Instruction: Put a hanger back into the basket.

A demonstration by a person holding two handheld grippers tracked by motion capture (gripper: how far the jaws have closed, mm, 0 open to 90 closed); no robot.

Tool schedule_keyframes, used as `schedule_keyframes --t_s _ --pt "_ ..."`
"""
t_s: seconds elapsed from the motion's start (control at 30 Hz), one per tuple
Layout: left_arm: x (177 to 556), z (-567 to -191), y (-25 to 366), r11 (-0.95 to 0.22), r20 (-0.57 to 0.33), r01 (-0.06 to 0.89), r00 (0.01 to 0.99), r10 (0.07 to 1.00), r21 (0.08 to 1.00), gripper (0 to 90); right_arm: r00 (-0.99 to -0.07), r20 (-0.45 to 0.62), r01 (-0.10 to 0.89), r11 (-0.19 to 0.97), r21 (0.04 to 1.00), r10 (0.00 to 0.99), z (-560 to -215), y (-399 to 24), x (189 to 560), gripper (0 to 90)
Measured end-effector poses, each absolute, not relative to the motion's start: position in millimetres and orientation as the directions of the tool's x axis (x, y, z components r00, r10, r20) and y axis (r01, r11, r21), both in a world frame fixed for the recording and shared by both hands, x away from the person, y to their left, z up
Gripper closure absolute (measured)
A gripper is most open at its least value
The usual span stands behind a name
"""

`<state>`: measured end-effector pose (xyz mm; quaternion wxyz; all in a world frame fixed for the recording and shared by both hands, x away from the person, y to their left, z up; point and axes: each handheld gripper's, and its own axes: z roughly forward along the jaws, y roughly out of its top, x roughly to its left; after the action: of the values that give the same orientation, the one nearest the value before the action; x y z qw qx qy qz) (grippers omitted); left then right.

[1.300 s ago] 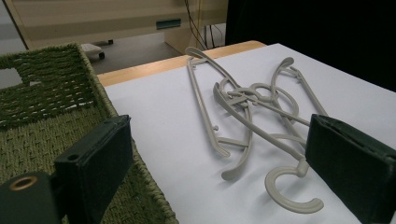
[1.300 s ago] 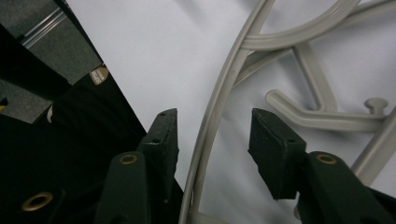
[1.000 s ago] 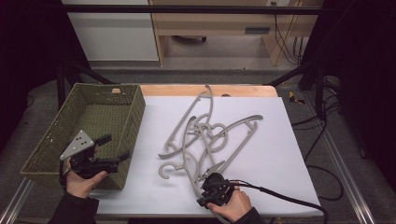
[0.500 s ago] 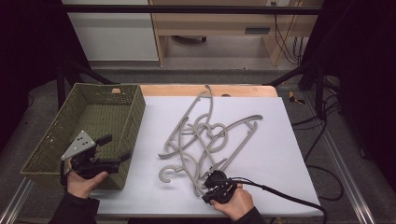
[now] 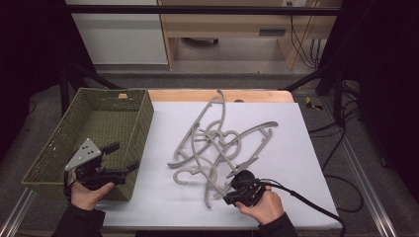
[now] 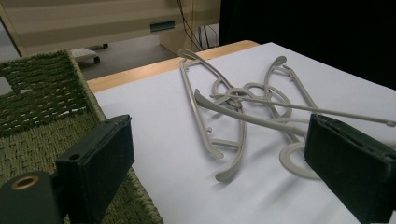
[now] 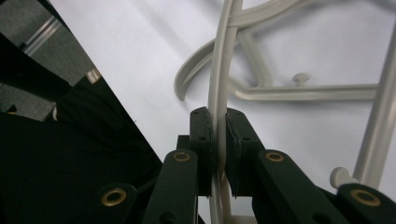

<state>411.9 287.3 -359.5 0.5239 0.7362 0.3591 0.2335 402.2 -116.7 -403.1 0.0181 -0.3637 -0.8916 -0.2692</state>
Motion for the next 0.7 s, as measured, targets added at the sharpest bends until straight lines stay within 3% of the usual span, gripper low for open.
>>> schedule_keyframes --t_s 0.4,0.7 --pt "411 -358 284 -0.216 -0.012 0.267 0.654 0.756 0.939 7.8 -0.784 0.240 0.583 0.547 0.600 0.572 -361 -147 421 82.9" --pt "411 -356 271 -0.328 0.070 0.224 0.723 0.687 0.918 7.8 -0.885 0.262 0.457 0.609 0.649 0.385 -349 -149 433 82.8"
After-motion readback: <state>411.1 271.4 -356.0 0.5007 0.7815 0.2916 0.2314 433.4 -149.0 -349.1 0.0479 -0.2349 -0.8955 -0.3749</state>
